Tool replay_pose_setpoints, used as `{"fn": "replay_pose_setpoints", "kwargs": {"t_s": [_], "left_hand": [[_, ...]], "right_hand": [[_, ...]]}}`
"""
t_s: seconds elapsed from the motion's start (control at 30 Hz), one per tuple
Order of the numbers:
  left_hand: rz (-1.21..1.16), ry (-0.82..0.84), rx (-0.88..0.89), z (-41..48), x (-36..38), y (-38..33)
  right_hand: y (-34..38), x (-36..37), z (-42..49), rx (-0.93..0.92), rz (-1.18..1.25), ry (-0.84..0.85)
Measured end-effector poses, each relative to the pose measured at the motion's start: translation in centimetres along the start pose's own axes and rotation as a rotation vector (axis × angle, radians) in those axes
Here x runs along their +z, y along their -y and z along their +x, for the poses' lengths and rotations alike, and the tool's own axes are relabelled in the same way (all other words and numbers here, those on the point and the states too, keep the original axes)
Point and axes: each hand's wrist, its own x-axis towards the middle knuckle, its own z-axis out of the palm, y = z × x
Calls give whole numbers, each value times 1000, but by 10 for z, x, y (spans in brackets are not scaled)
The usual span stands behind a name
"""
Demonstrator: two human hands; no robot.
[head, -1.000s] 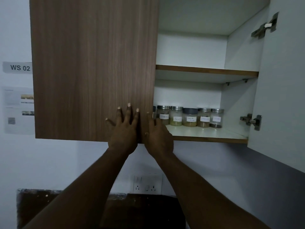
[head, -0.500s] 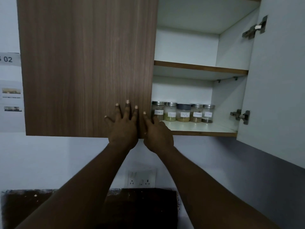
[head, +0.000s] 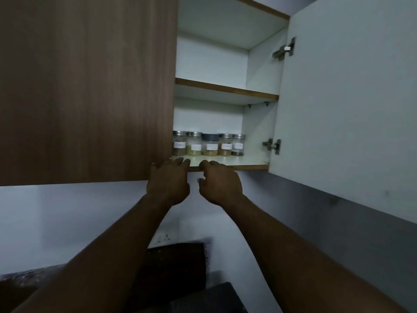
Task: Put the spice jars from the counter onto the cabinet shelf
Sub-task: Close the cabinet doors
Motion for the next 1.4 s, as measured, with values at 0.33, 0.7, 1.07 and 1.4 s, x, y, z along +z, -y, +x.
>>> {"fn": "replay_pose_setpoints", "kwargs": {"t_s": [0.33,0.7,1.07,1.4], "left_hand": [[-468,-73,424,3,-12,-182],[-542,-199,709,-12,-52,-375],[-546,-245,714,23,-50,-399],[-991,-489,535,37,-73,-328]], "right_hand": [[-107,-99,-110,292,-258,2],[-222,-230,-204,716,-515,-296],[-271,-220,-201,772,-227,-476],[-210,-197,-175,274,95,-625]]}}
